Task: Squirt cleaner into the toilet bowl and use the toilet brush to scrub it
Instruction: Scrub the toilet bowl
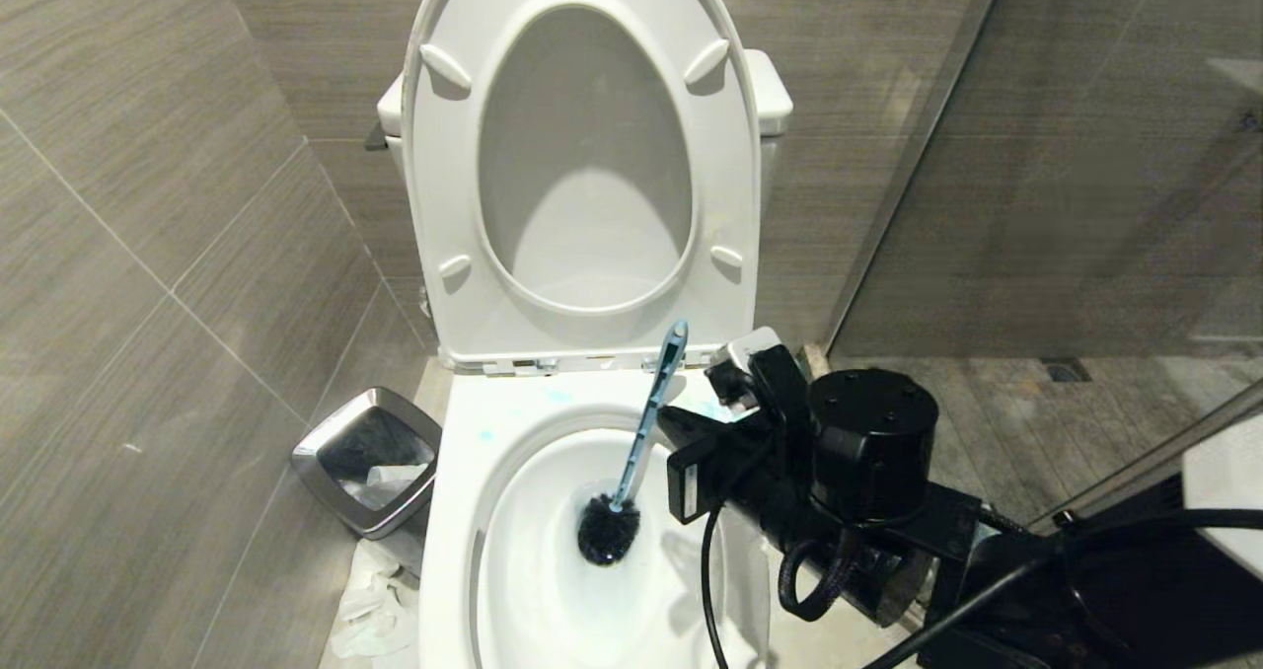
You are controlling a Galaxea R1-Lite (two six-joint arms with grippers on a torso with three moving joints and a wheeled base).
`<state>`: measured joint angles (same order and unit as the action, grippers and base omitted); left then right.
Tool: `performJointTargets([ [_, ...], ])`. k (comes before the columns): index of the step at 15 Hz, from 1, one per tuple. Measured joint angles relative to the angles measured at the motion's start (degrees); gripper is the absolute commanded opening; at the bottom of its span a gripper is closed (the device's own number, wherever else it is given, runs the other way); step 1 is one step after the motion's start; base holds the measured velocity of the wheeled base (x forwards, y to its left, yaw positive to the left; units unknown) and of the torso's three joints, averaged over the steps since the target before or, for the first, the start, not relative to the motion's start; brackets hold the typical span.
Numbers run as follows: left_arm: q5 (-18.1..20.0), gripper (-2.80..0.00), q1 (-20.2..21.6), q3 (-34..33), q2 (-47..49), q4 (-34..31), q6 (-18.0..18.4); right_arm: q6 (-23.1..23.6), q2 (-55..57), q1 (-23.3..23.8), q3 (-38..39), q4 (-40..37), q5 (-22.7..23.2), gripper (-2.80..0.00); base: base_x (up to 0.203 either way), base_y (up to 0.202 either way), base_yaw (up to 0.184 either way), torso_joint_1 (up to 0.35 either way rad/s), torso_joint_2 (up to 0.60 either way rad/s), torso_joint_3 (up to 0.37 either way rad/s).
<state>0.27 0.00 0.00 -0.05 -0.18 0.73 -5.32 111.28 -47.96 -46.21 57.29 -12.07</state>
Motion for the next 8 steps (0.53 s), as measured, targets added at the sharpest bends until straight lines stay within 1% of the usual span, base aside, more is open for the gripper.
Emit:
performJointTargets([
  [2, 0.0, -2.80, 0.0, 0.0, 0.0, 0.0, 0.0, -5.2, -2.9, 0.3, 0.0, -7.2, 2.4, 0.00, 0.000, 0.000, 0.000, 0.000, 0.00, 0.000],
  [3, 0.0, -2.80, 0.0, 0.0, 0.0, 0.0, 0.0, -6.8, -4.6, 0.4, 0.3, -10.8, 4.4, 0.00, 0.000, 0.000, 0.000, 0.000, 0.00, 0.000],
  [6, 0.0, -2.80, 0.0, 0.0, 0.0, 0.0, 0.0, -11.7, -9.2, 1.0, 0.6, -21.9, 14.3, 0.00, 0.000, 0.000, 0.000, 0.000, 0.00, 0.000],
  [7, 0.0, -2.80, 0.0, 0.0, 0.0, 0.0, 0.0, -13.3, -9.9, 1.9, -0.7, -25.8, 16.5, 0.00, 0.000, 0.000, 0.000, 0.000, 0.00, 0.000],
  [8, 0.0, -2.80, 0.0, 0.0, 0.0, 0.0, 0.0, -15.1, -10.2, 2.7, -2.3, -29.2, 17.4, 0.00, 0.000, 0.000, 0.000, 0.000, 0.00, 0.000],
])
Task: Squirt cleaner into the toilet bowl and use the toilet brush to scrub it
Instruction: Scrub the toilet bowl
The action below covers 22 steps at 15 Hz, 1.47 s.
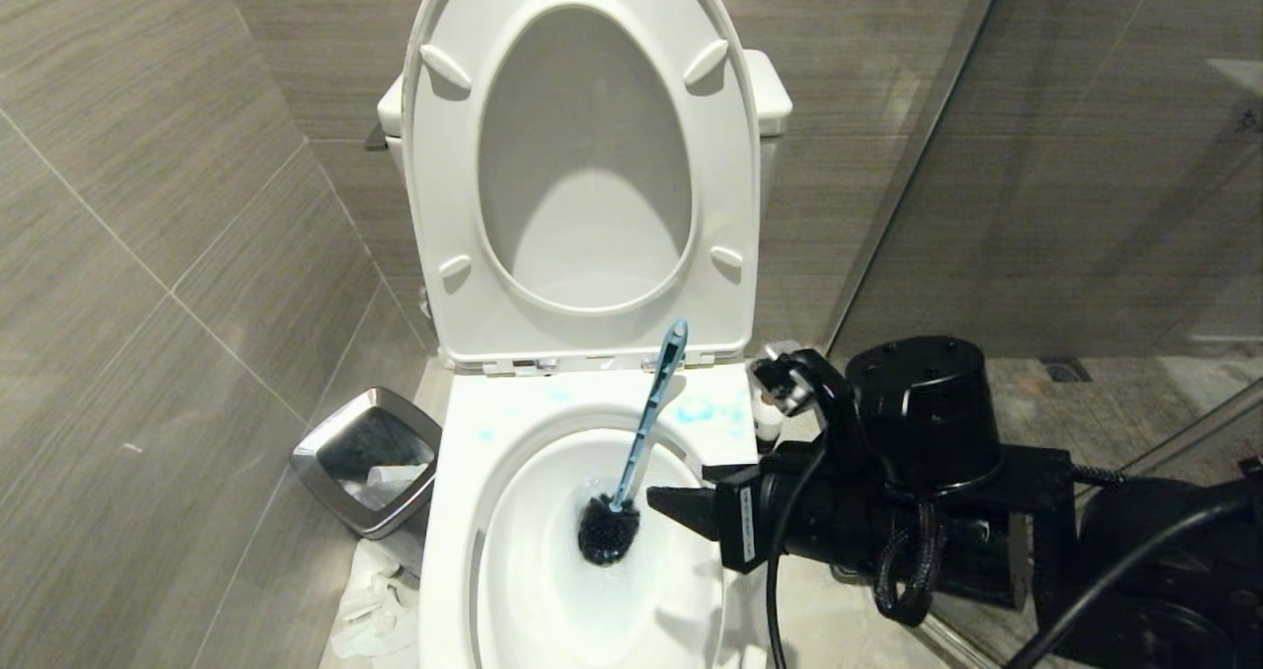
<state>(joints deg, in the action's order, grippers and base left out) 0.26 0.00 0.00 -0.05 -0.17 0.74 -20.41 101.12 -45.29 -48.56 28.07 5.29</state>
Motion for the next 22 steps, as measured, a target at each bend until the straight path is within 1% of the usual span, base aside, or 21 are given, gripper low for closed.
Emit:
performJointTargets([
  [1, 0.0, -2.80, 0.0, 0.0, 0.0, 0.0, 0.0, -1.8, 0.1, 0.7, -1.8, -2.6, 0.2, -2.80, 0.000, 0.000, 0.000, 0.000, 0.00, 0.000],
  [2, 0.0, -2.80, 0.0, 0.0, 0.0, 0.0, 0.0, -3.4, 0.5, 1.5, -3.3, -4.0, 0.1, -2.80, 0.000, 0.000, 0.000, 0.000, 0.00, 0.000],
  [3, 0.0, -2.80, 0.0, 0.0, 0.0, 0.0, 0.0, -3.7, 0.9, 1.9, -4.3, -4.3, -0.1, -2.80, 0.000, 0.000, 0.000, 0.000, 0.00, 0.000],
  [6, 0.0, -2.80, 0.0, 0.0, 0.0, 0.0, 0.0, -3.3, 1.6, 2.2, -5.1, -5.5, -0.5, -2.80, 0.000, 0.000, 0.000, 0.000, 0.00, 0.000],
  [9, 0.0, -2.80, 0.0, 0.0, 0.0, 0.0, 0.0, -3.0, 2.8, 2.7, -5.3, -5.9, -3.7, -2.80, 0.000, 0.000, 0.000, 0.000, 0.00, 0.000],
  [10, 0.0, -2.80, 0.0, 0.0, 0.0, 0.0, 0.0, -2.5, 3.1, 2.7, -5.3, -5.9, -3.8, 0.00, 0.000, 0.000, 0.000, 0.000, 0.00, 0.000],
  [15, 0.0, -2.80, 0.0, 0.0, 0.0, 0.0, 0.0, 2.9, 5.5, 3.6, -6.8, -5.5, -6.7, 0.00, 0.000, 0.000, 0.000, 0.000, 0.00, 0.000],
  [17, 0.0, -2.80, 0.0, 0.0, 0.0, 0.0, 0.0, 5.6, 7.8, 5.0, -8.6, -4.8, -9.1, 0.00, 0.000, 0.000, 0.000, 0.000, 0.00, 0.000],
  [20, 0.0, -2.80, 0.0, 0.0, 0.0, 0.0, 0.0, 7.6, 12.7, 6.4, -13.2, -1.6, -12.9, 0.00, 0.000, 0.000, 0.000, 0.000, 0.00, 0.000],
  [22, 0.0, -2.80, 0.0, 0.0, 0.0, 0.0, 0.0, 9.8, 16.3, 7.0, -17.0, -1.1, -15.7, 0.00, 0.000, 0.000, 0.000, 0.000, 0.00, 0.000],
])
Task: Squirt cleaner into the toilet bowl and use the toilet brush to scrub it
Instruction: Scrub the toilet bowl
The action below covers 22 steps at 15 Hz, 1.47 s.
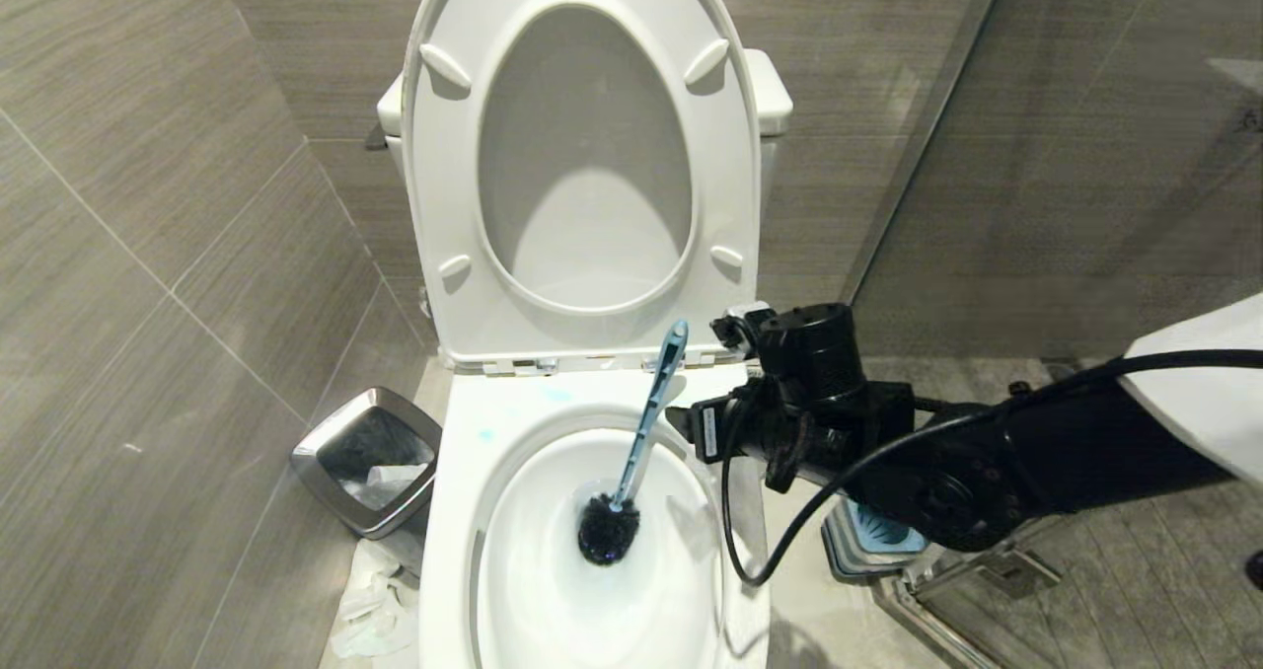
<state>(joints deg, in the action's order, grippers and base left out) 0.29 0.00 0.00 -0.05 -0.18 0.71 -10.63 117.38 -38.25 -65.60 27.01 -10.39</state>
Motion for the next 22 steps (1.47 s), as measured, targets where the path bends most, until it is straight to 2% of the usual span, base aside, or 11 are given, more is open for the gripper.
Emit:
performJointTargets([
  [5, 0.0, -2.80, 0.0, 0.0, 0.0, 0.0, 0.0, 1.2, 7.2, 0.3, -8.8, 0.2, -0.7, 0.00, 0.000, 0.000, 0.000, 0.000, 0.00, 0.000],
  [15, 0.0, -2.80, 0.0, 0.0, 0.0, 0.0, 0.0, 1.4, 15.2, 0.2, -19.2, 0.3, -0.7, 0.00, 0.000, 0.000, 0.000, 0.000, 0.00, 0.000],
  [22, 0.0, -2.80, 0.0, 0.0, 0.0, 0.0, 0.0, 1.7, 17.6, 0.2, -21.0, 0.5, -0.8, 0.00, 0.000, 0.000, 0.000, 0.000, 0.00, 0.000],
])
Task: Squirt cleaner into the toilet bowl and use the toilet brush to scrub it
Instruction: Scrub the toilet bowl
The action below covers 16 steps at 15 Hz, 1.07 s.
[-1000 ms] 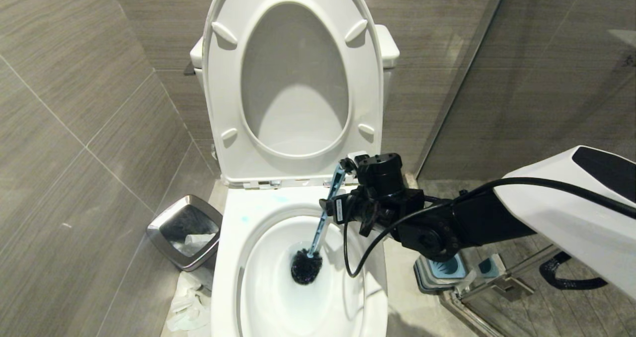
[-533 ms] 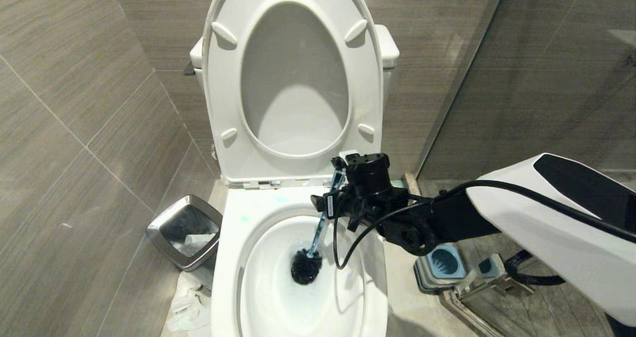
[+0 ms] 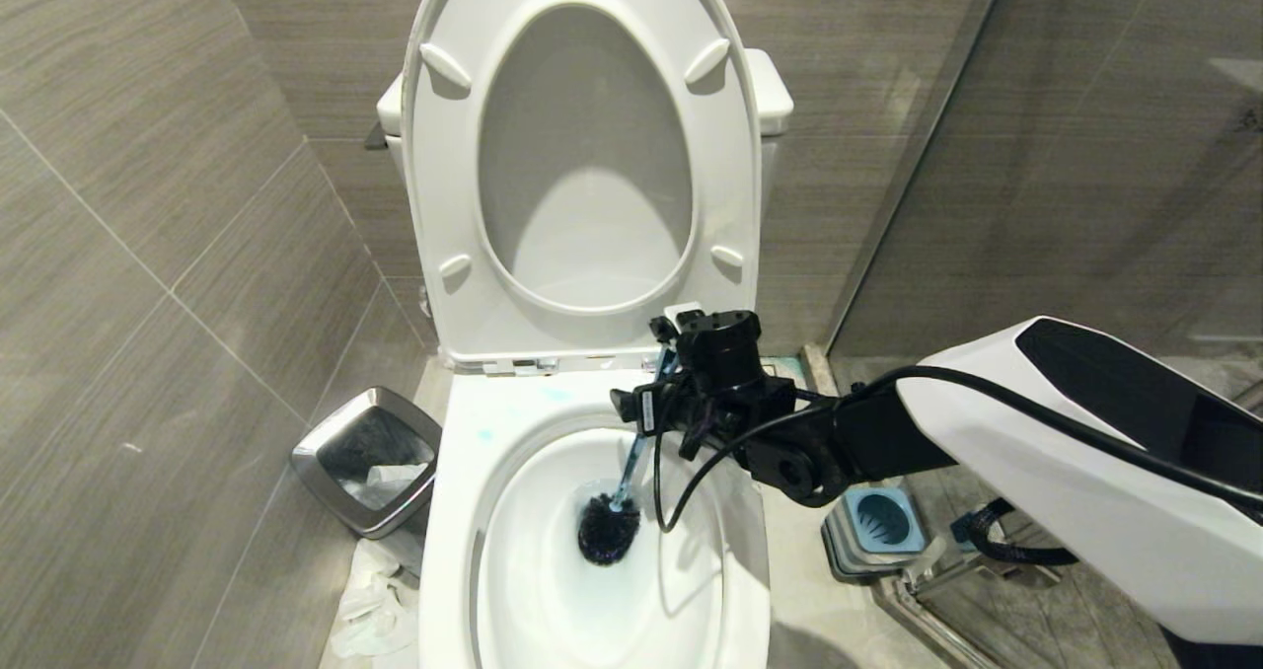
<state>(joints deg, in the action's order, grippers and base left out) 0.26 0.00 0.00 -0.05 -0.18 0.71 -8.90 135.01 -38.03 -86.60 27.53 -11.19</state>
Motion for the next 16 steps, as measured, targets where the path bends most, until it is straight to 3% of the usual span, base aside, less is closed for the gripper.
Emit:
performJointTargets([
  [16, 0.0, -2.80, 0.0, 0.0, 0.0, 0.0, 0.0, -0.4, 3.9, 0.1, -5.7, 0.0, -0.5, 0.00, 0.000, 0.000, 0.000, 0.000, 0.00, 0.000],
])
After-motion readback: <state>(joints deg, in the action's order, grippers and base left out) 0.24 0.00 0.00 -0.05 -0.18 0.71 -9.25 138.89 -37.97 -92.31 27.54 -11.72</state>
